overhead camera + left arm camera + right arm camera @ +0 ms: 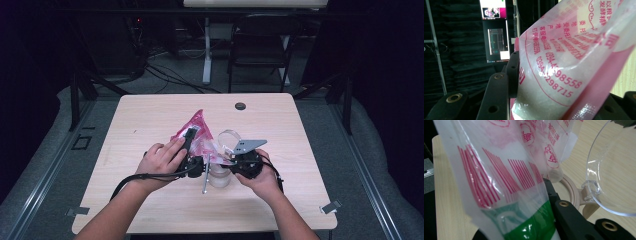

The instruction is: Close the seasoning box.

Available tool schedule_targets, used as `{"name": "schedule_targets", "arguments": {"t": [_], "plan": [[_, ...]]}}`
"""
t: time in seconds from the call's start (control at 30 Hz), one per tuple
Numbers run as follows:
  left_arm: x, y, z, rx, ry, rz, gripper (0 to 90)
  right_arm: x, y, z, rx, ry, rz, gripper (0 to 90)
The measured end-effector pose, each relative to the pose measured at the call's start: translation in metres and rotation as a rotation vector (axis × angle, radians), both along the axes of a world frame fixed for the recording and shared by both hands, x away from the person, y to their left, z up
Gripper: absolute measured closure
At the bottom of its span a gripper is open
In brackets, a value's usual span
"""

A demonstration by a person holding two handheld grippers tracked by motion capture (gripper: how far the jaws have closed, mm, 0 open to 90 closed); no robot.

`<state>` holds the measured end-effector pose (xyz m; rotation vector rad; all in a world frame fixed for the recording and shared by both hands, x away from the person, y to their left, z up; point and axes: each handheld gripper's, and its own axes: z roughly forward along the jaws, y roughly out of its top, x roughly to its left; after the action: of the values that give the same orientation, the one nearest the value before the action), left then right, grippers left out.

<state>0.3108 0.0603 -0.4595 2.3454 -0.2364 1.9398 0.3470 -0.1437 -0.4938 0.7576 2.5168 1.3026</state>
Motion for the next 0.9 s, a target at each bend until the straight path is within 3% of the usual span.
{"name": "schedule_targets", "arguments": {"t": [0.9], "plan": [[-0.0006,-0.0038,0.0018,0.065,0.028,0.001,62.6,0.0022,-0.0015,-0.0051,-0.022,0.016,0.001,90.0]]}}
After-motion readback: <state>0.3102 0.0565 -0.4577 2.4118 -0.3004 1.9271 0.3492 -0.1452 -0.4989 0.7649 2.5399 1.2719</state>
